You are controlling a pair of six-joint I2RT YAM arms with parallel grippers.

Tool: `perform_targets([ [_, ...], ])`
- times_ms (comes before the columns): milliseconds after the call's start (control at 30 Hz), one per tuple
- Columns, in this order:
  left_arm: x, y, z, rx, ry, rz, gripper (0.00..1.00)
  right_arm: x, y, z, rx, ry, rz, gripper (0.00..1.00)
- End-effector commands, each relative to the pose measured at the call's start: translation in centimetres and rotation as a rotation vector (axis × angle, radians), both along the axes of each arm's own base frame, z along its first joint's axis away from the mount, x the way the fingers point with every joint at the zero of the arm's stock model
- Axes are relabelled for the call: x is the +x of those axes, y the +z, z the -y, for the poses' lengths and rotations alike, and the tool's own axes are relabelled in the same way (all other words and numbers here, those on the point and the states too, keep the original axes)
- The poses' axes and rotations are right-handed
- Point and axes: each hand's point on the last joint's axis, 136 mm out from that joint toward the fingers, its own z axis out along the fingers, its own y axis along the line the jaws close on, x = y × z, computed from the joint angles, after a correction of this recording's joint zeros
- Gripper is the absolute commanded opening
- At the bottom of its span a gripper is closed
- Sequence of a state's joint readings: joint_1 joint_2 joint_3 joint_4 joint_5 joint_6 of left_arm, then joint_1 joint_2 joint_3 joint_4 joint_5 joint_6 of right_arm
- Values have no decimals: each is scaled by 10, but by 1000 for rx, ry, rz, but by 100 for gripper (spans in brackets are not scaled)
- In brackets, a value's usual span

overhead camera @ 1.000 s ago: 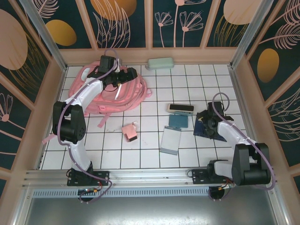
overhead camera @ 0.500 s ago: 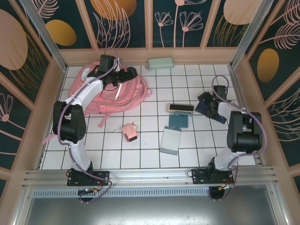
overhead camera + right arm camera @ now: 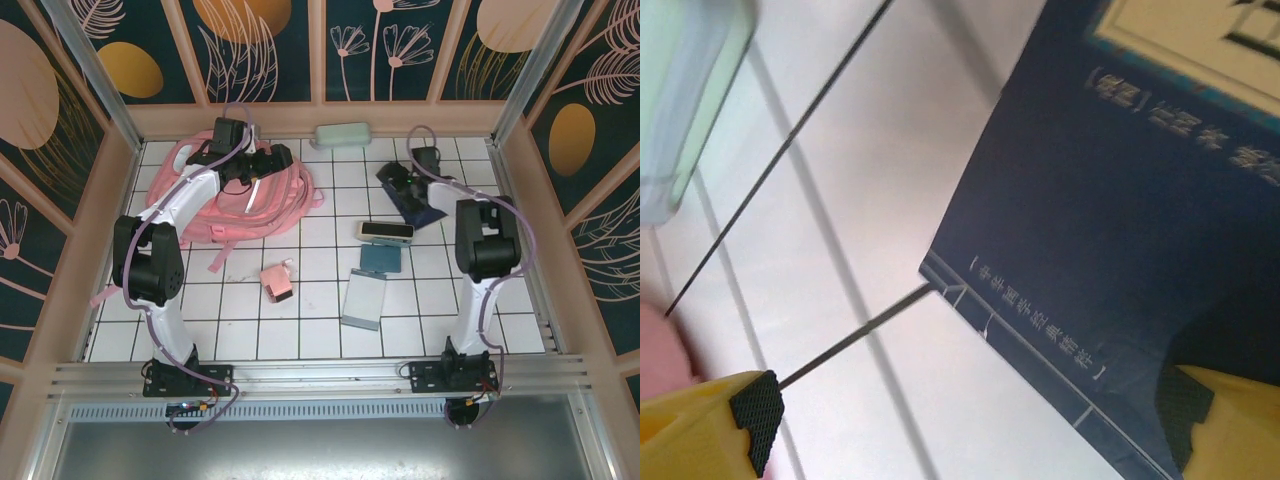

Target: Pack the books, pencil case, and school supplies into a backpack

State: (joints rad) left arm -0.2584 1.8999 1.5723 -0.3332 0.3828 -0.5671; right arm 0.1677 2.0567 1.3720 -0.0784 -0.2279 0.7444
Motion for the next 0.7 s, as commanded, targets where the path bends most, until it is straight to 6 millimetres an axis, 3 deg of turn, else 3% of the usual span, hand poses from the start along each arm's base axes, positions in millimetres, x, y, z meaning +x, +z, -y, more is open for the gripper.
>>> perform_targets([
  [0, 0, -10, 11, -24, -12, -18, 95, -4, -19, -47, 81, 77, -87, 98],
  [200, -5, -22, 36, -75, -36, -47, 92, 6, -9, -116, 171, 166, -82, 98],
  [367, -10, -34, 54, -119, -39, -80, 87, 10, 14, -154, 247, 208, -31, 98],
  [533, -14, -40, 79, -199, -38, -109, 76, 19, 62, -146, 159, 251, 87, 98],
  [667, -19, -43, 108, -247, -55, -125, 72, 22, 81, -113, 39, 246, 140, 98],
])
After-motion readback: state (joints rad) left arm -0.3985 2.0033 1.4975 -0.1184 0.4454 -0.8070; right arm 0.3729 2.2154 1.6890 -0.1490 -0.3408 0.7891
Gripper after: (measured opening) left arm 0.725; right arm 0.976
